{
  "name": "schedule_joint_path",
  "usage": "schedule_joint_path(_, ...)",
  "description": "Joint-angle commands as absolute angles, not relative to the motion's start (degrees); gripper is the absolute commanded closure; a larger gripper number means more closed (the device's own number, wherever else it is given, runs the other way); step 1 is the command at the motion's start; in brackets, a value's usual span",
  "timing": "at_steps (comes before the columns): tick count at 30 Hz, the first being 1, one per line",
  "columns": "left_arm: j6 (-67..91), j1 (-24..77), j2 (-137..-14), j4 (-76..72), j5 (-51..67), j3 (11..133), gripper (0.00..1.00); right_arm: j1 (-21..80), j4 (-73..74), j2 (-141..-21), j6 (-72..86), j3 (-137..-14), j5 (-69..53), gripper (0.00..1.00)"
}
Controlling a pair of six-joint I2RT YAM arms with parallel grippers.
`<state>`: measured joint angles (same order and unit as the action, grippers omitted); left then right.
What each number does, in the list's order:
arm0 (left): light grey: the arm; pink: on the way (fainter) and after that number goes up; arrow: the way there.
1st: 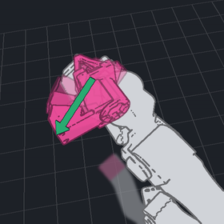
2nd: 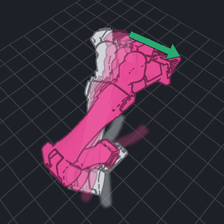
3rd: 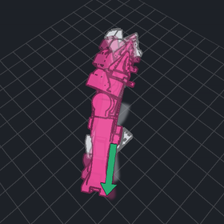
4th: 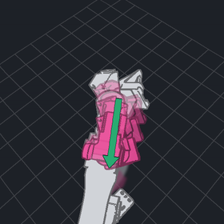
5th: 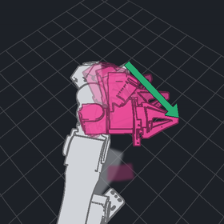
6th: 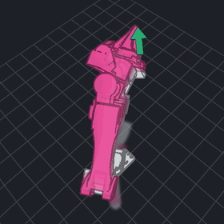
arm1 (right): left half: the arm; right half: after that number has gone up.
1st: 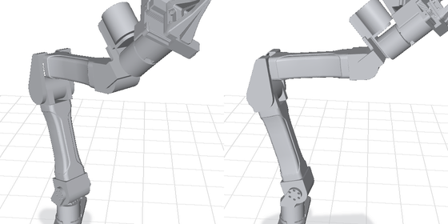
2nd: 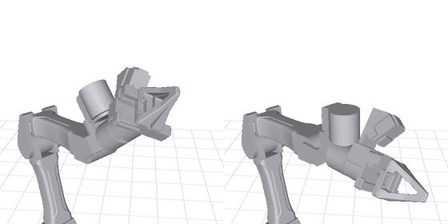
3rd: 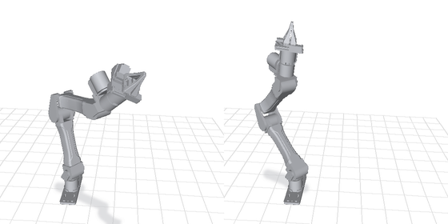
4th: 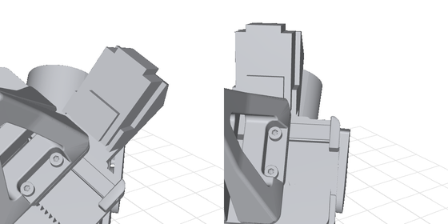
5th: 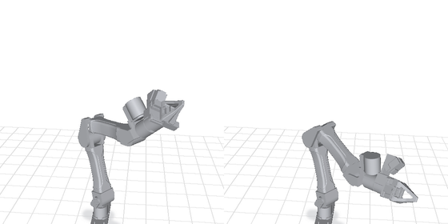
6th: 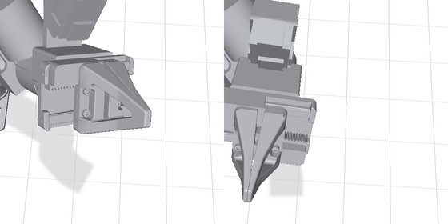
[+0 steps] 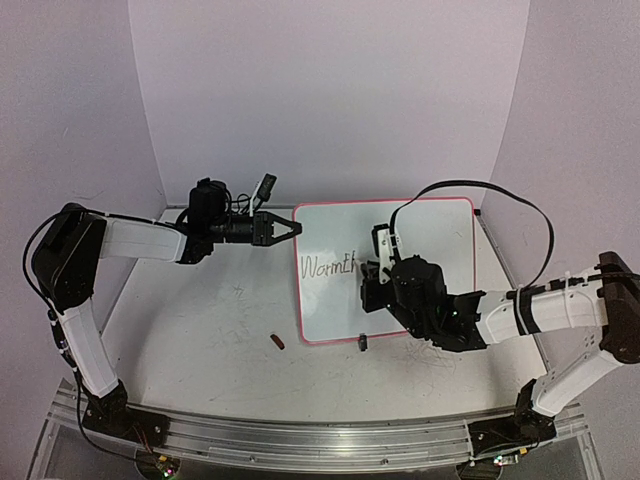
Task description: Write a sentence on the whiteboard
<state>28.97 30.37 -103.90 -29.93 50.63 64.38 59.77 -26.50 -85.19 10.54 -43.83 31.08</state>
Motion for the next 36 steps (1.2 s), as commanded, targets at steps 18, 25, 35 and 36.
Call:
schedule_joint_path(18,29.44,32.37,-102.84,-28.04,50.95,64.70,1.00,58.92,-22.65,-83.55,14.84,-42.77,34.35,1.00)
schedule_joint_path(25,29.44,32.35,-102.84,-28.01,51.03,64.63,1.00,59.14,-22.04,-83.50,15.99,-42.07,33.26,1.00)
schedule_joint_path(35,29.45,32.37,-102.92,-28.04,51.02,64.67,1.00,59.57,-21.11,-83.49,17.12,-41.08,32.38,1.00)
schedule_joint_path(36,29.44,32.40,-102.92,-28.07,50.99,64.63,1.00,59.59,-20.96,-83.45,17.38,-40.99,32.40,1.00)
